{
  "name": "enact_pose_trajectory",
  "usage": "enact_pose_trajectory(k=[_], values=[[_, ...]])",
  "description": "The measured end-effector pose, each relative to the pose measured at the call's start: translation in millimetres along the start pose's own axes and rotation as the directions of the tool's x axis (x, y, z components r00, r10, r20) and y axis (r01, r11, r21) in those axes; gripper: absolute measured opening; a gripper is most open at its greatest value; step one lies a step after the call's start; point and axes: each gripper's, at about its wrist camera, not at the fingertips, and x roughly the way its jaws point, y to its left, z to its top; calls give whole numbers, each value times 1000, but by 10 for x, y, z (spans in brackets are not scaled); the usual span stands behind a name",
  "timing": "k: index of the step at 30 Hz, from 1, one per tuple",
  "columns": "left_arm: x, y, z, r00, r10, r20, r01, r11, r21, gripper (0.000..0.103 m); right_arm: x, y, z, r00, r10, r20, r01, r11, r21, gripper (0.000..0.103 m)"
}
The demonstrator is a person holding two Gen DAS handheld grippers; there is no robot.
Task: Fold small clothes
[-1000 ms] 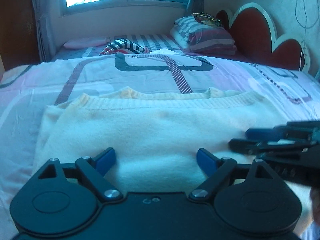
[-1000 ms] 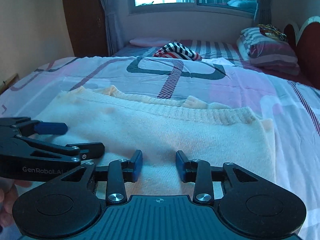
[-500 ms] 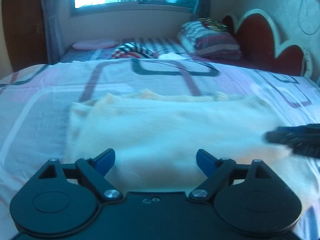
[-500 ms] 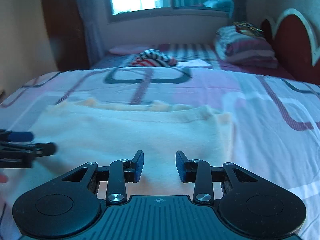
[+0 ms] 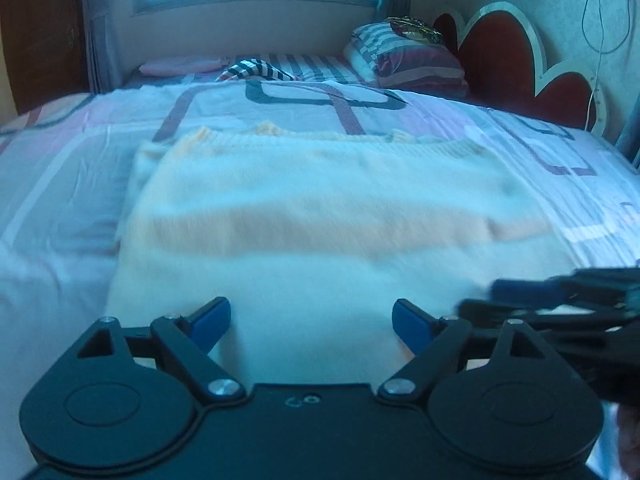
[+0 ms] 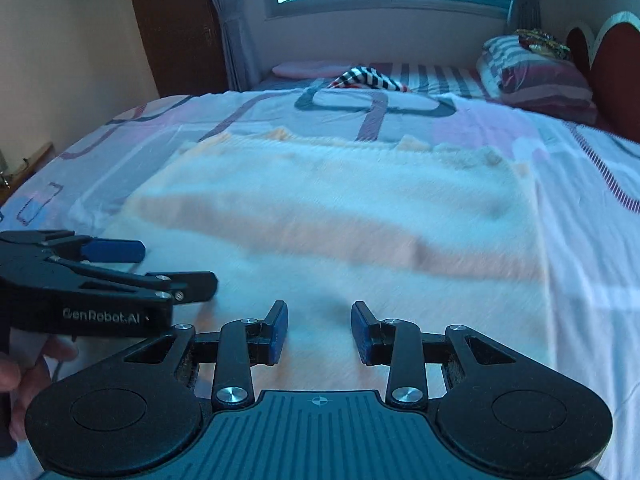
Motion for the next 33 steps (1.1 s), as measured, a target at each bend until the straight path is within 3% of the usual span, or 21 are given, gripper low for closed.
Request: enact_pose_trajectory(k=[3,7,13,15,18,28,33], values=[[-29,-3,-96,999,22,-23,-22,1000,-9,81,-35,82,-82,1000,-12,-3,12,1000,17,35],[-60,-42,-191,997,80,-5,-80,993,85,82,-48,175,-159,1000,-19,-14,19,999,-28,35],[-163,331,-266,996,92,-5,-92,996,2,83,-216,-136,-279,994,-110,-14,111,993,26,33],[-188,412,-273,995,101,-7,-101,995,-12,83,-291,-312,-337,989,-147,-19,147,988,54,15],[-219,502,-293,995,97,-7,-98,995,-36,83,-423,-571,-416,983,-179,-25,181,978,101,0],[-245,491,-301,994,112,-16,-113,992,-47,81,-558,-552,-431,973,-232,11,230,969,96,0],[-221,496,-295,993,113,-23,-114,992,-47,82,-500,-617,-494,973,-229,-19,230,968,102,0]])
